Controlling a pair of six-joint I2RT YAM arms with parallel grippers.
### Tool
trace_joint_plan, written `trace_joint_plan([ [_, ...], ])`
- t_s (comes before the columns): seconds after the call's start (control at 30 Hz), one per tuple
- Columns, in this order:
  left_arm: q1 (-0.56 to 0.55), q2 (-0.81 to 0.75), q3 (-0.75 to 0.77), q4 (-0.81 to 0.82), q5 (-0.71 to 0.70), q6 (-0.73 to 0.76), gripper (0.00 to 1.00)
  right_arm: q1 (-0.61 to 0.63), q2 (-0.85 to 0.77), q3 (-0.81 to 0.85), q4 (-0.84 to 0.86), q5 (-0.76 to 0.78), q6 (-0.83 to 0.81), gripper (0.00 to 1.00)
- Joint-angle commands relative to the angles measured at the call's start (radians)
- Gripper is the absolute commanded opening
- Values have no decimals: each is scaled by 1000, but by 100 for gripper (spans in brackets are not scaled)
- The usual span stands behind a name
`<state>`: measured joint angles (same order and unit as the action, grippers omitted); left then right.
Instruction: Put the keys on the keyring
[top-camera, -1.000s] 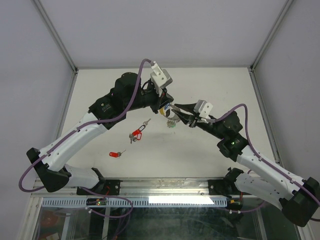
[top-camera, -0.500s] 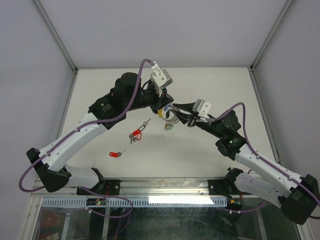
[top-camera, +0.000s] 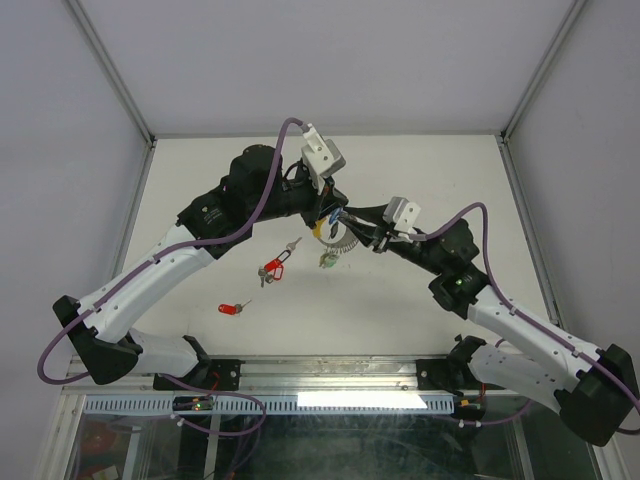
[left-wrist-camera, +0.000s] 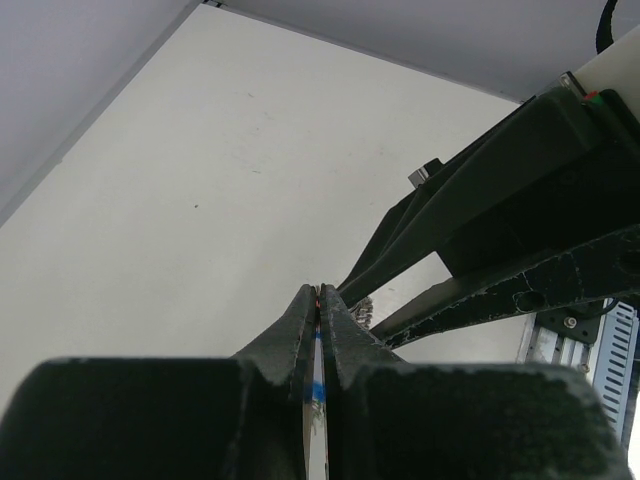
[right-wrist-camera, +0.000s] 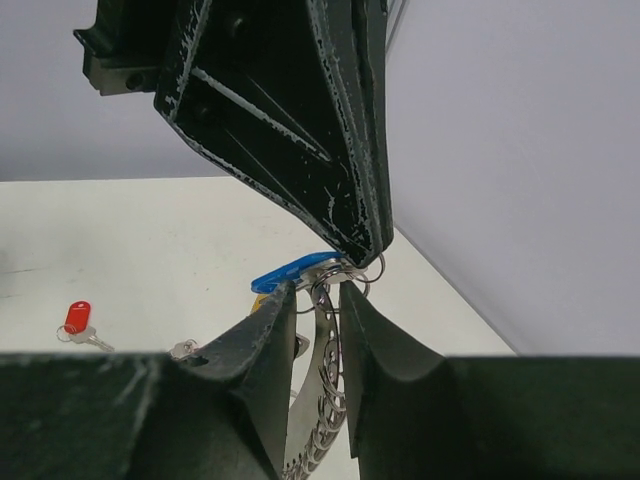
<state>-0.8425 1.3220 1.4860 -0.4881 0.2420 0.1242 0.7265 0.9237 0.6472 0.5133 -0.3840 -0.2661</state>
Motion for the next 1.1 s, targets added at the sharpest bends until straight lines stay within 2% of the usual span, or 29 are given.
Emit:
trace_joint_plan([
  [0.0,10,-13,62,56,25,-8,0,5,2,54,82,-12,15,26],
  [0.67,10,-3,68,56,45,-21,0,5,15,51,112,3,21,20],
  [0.9,10,-3,71,56,54,-23,0,5,16,46,123,11,22,13],
  [1.07,11,-6,71,56,55,-24,0,5,14,44,134,17,22,3],
])
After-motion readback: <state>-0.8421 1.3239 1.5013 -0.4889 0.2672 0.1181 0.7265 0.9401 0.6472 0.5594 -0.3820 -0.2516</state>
